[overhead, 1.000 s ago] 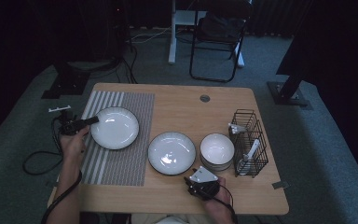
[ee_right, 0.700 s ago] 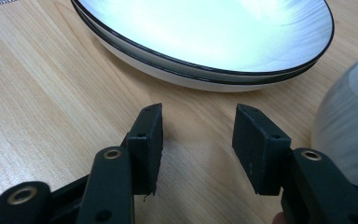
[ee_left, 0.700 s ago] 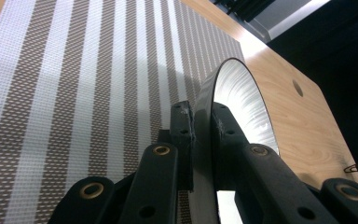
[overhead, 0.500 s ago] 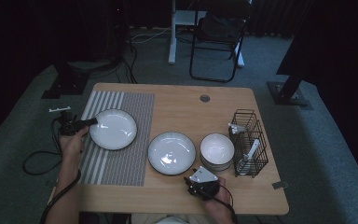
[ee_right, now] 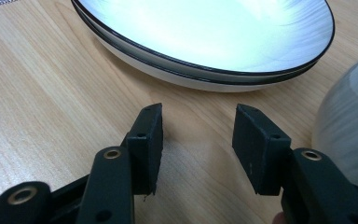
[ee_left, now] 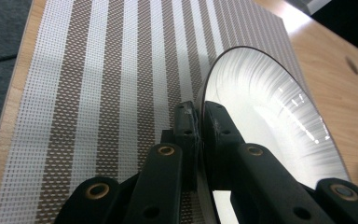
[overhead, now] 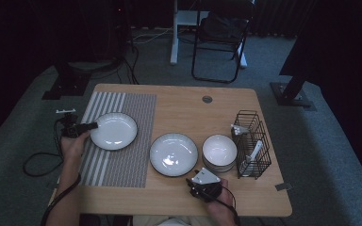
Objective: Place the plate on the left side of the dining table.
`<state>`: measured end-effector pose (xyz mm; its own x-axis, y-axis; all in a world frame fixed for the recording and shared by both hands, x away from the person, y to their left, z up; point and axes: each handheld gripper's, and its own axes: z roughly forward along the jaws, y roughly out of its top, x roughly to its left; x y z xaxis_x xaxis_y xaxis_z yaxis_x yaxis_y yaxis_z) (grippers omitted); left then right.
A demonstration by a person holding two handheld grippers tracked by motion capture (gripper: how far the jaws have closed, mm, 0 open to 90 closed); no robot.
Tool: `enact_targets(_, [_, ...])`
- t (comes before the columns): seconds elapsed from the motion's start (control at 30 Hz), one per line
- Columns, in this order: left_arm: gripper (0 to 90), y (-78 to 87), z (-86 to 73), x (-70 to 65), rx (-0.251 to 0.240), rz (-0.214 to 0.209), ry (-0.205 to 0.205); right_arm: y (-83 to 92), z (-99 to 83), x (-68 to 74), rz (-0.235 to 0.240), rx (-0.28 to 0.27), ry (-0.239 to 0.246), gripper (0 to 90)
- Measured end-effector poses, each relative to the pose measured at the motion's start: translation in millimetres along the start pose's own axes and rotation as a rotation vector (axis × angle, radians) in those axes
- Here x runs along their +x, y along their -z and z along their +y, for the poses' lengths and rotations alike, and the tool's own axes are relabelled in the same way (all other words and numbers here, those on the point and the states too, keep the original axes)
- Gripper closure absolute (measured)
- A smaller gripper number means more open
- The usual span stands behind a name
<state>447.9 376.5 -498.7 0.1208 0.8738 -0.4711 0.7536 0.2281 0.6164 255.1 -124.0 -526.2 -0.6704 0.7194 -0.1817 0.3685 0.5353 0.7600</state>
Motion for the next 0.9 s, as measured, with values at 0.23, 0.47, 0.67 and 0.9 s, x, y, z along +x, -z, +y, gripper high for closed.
enact_targets(0.23, [81.4,-6.0,-2.5,-4.3,0.037,0.077,-0.069,-0.4,0.2,-0.4,0.003,0.0,-0.001,52.0])
enact_targets(0.47, [78.6,-9.3,-5.0,-8.0,0.051,0.127,-0.124,-0.4,0.3,-0.5,0.004,0.001,-0.001,50.9])
enact_targets(0.67, [75.6,-10.1,-4.2,-13.1,0.058,0.162,-0.183,-0.8,0.6,-0.9,0.001,0.002,-0.008,47.8])
enact_targets(0.9, [68.4,-4.1,-1.1,-20.6,0.019,0.182,-0.236,-0.8,0.6,-1.5,0.004,0.005,-0.011,46.0])
